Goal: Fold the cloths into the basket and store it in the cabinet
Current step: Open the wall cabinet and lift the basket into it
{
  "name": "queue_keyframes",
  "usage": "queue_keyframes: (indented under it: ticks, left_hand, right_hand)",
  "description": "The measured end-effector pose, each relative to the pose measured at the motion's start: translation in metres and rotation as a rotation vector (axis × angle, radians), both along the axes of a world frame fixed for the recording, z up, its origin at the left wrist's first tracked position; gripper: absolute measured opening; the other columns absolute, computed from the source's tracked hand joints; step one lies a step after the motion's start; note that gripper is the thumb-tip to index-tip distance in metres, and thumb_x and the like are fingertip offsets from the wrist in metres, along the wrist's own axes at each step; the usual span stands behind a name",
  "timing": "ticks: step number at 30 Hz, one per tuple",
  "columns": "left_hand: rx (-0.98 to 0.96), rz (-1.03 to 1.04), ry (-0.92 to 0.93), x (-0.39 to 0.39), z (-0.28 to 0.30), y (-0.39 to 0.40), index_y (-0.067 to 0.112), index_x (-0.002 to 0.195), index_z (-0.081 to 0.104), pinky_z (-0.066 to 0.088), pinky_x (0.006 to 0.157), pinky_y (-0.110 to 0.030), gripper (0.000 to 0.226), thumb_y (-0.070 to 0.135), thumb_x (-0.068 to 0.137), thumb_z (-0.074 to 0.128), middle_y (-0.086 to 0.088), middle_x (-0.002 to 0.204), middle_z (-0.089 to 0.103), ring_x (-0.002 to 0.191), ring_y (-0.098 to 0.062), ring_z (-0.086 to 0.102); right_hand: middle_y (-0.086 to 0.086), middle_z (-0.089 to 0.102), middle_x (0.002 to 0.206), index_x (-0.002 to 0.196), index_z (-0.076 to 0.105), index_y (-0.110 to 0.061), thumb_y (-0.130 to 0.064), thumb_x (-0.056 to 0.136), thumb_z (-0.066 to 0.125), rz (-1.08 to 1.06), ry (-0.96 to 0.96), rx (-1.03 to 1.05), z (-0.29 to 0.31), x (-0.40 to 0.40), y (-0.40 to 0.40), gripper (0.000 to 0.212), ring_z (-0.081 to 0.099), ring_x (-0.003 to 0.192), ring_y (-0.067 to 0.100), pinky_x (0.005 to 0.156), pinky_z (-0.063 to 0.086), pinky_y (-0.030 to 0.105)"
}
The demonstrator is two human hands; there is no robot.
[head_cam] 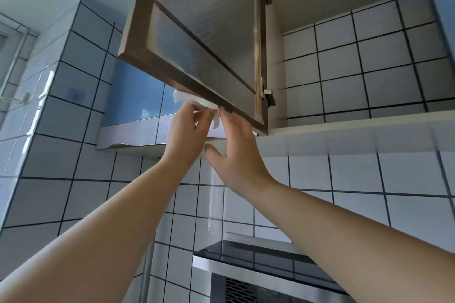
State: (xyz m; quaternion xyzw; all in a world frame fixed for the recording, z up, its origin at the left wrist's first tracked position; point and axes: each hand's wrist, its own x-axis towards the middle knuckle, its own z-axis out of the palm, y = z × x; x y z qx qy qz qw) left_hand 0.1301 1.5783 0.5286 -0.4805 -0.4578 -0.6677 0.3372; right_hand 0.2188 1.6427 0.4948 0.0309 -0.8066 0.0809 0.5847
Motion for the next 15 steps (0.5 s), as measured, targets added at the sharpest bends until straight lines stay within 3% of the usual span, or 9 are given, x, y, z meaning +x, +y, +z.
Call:
queue_keyframes:
  ticks: [5,10,13,15]
  left_hand:
    - [-0.044,-0.007,0.006,0.004,0.002,-0.004,0.017,0.104,0.058,0.048,0.082,-0.019,0.014,0.025,0.094,0.054,0.009,0.098,0.064,0.094,-0.007,0.062]
    - [-0.131,-0.038,-0.054,0.012,-0.001,-0.011,0.017,0.110,0.056,0.041,0.073,-0.005,0.019,0.027,0.094,0.053,0.011,0.109,0.062,0.098,-0.002,0.056]
    - [-0.195,-0.206,-0.110,0.012,-0.011,-0.014,0.023,0.129,0.047,0.043,0.102,-0.031,0.039,0.031,0.092,0.057,0.009,0.134,0.053,0.121,-0.011,0.051]
    - [-0.248,-0.306,-0.165,0.012,-0.024,-0.019,0.026,0.141,0.034,0.043,0.099,-0.030,0.057,0.034,0.091,0.059,0.006,0.143,0.045,0.124,-0.013,0.050]
  right_hand:
    - [0.000,0.026,0.148,0.146,0.023,-0.028,-0.031,0.088,0.060,-0.028,-0.002,0.003,0.004,0.004,-0.001,0.069,0.026,0.138,0.017,0.108,0.032,0.032]
    - [-0.003,0.023,0.154,0.150,0.011,-0.024,-0.028,0.091,0.059,-0.048,-0.069,-0.041,0.003,0.022,0.003,0.076,0.021,0.141,0.013,0.101,0.020,0.020]
    - [-0.003,0.020,0.155,0.150,0.009,-0.024,-0.027,0.092,0.057,-0.086,-0.060,-0.083,-0.001,0.039,0.007,0.076,0.019,0.142,0.014,0.100,0.018,0.020]
    - [-0.002,0.021,0.155,0.150,0.011,-0.024,-0.028,0.092,0.056,-0.097,-0.076,-0.121,-0.007,0.051,0.009,0.073,0.020,0.142,0.014,0.104,0.018,0.022]
